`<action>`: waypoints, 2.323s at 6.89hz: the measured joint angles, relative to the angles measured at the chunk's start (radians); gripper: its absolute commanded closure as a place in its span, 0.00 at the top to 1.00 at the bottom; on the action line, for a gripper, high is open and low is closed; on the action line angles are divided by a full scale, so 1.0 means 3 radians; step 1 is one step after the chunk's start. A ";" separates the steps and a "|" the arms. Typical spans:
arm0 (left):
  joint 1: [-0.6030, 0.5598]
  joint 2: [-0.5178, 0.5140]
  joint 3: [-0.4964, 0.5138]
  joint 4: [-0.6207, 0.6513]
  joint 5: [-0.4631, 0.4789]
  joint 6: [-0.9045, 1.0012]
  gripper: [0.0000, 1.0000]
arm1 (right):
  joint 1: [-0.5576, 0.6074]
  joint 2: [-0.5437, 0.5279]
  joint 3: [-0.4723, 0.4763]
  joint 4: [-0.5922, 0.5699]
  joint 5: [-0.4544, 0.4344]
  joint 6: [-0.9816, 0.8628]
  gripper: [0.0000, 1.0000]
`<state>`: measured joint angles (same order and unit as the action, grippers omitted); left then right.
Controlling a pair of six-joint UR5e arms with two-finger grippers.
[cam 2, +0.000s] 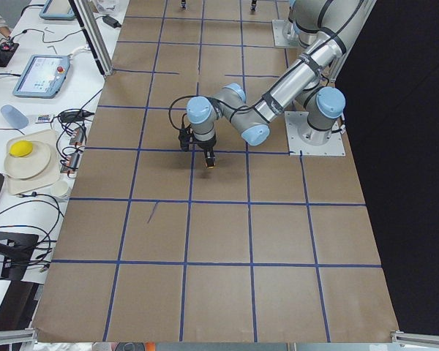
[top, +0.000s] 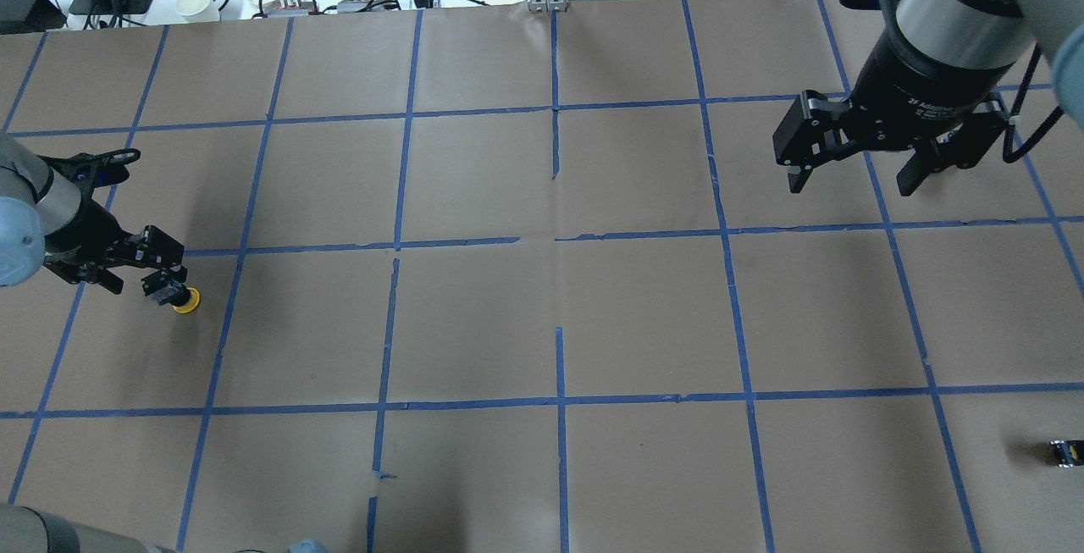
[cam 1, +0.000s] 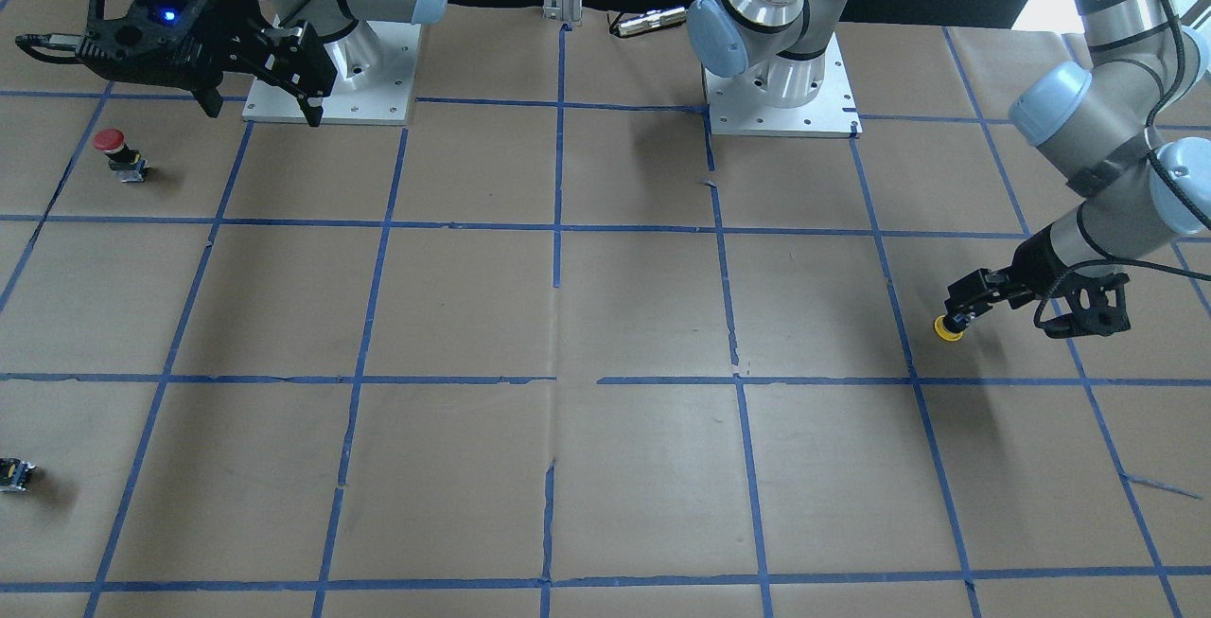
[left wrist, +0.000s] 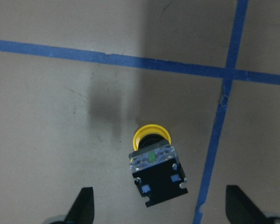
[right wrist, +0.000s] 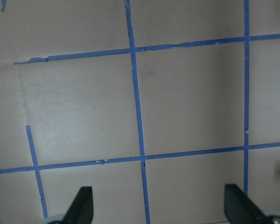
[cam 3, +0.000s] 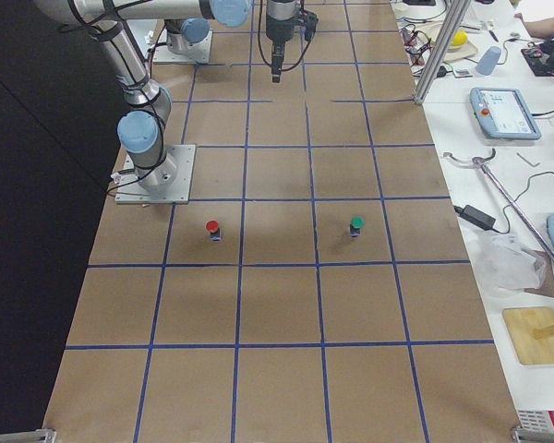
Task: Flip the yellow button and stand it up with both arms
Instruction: 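Grasp the button block with the left gripper and lift it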
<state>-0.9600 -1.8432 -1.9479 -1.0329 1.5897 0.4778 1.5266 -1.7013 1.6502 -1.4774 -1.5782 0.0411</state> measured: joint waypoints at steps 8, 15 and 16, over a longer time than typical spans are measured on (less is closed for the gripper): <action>-0.0070 0.0151 0.0030 -0.0933 -0.1036 0.0011 0.24 | -0.0011 0.0013 0.0005 -0.0007 0.0000 0.0012 1.00; -0.1423 0.0447 -0.0460 -0.1852 -0.4572 0.0025 0.23 | -0.0413 0.0231 -0.0093 0.0014 0.1130 0.1105 1.00; -0.1742 0.0427 -0.0462 -0.1831 -0.5075 0.0015 0.22 | -0.0520 0.0232 -0.0119 0.0024 0.1470 0.1225 1.00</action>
<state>-1.4825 -1.7151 -2.0864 -1.5821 0.0671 0.4823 1.3707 -1.6317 1.6145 -1.4703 -1.1371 0.4087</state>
